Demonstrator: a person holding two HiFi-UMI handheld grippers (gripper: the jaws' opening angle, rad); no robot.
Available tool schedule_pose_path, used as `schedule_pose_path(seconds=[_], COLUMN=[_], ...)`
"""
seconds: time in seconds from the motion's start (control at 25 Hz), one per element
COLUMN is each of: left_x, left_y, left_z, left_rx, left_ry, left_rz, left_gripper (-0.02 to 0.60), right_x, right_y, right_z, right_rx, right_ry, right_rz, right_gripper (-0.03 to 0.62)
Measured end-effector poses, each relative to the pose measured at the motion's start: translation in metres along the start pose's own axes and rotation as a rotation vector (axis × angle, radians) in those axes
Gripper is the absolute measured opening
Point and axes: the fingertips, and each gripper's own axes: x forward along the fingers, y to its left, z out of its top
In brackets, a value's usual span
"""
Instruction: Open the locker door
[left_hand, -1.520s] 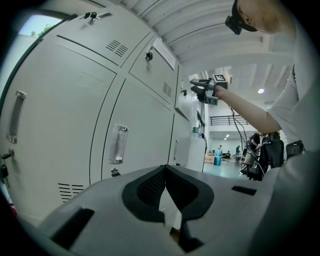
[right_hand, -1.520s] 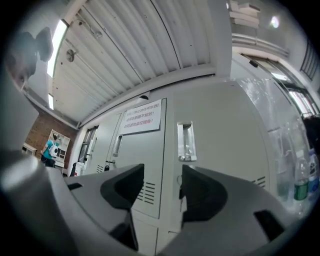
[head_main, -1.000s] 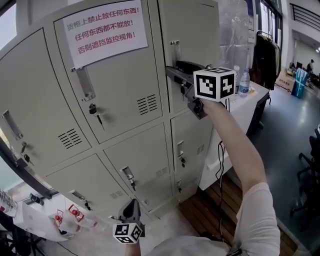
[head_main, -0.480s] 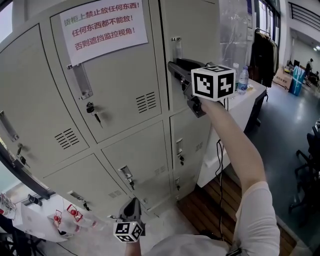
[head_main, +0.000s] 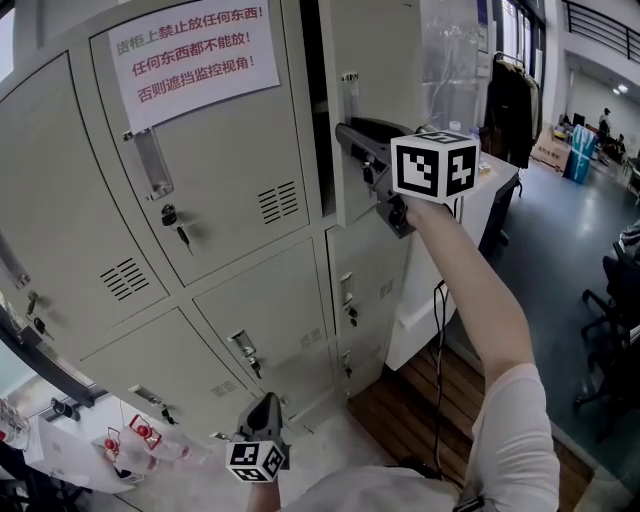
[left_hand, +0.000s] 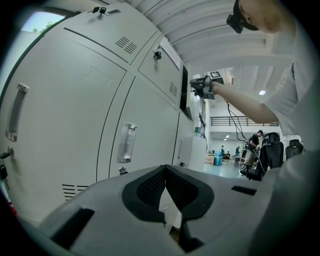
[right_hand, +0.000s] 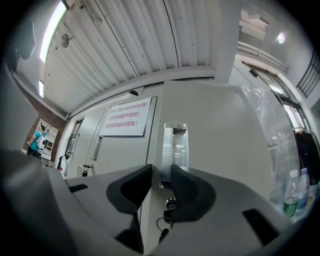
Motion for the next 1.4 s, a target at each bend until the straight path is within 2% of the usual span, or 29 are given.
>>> schedule_pose_path(seconds=[0.28, 0.64, 0.76, 0.88, 1.04, 1.28, 1.4], left_x=[0.010, 0.023, 0.030, 0.039, 0.048, 0.056, 0.058], left_y=[-0.022, -0.053, -0.062, -0.078, -0.099, -0.117, -0.123], left_z=[0.000, -0.006, -0.007, -0.009, -0.011, -0.014, -0.014], left_rx=[0.006, 0.012, 0.007, 0.005, 0.012, 0.017, 0.020], left_ry=[0.003, 0.017, 0.011, 0.013, 0.025, 0.037, 0.041], left_rz=[-0.071, -0.164, -0.186, -0.233, -0.290, -0.335, -0.347], left_gripper=[0.003, 0.003, 0.002, 0.003, 0.003, 0.003, 0.003], right_x=[-0.039, -0.096, -0.119, -0.141, -0.165, -0.214, -0.229], right_y=[-0.004, -0.019, -0.026, -0.034, -0.052, -0.095, -0.104], right_z=[0.008, 0.020, 0.025, 0.029, 0.032, 0.038, 0.036], right_rx=[-0.023, -0.035, -0.130, -0.226, -0.200, -0.166, -0.159], right_ry=[0.013, 0.014, 0.031, 0.059, 0.058, 0.025, 0.012], right_rz=[-0.027, -0.104, -0.176, -0.254, -0.306, -0.480, -0.508], right_gripper=[0.118, 0.124, 0.122, 0.092, 0.075, 0.018, 0.017])
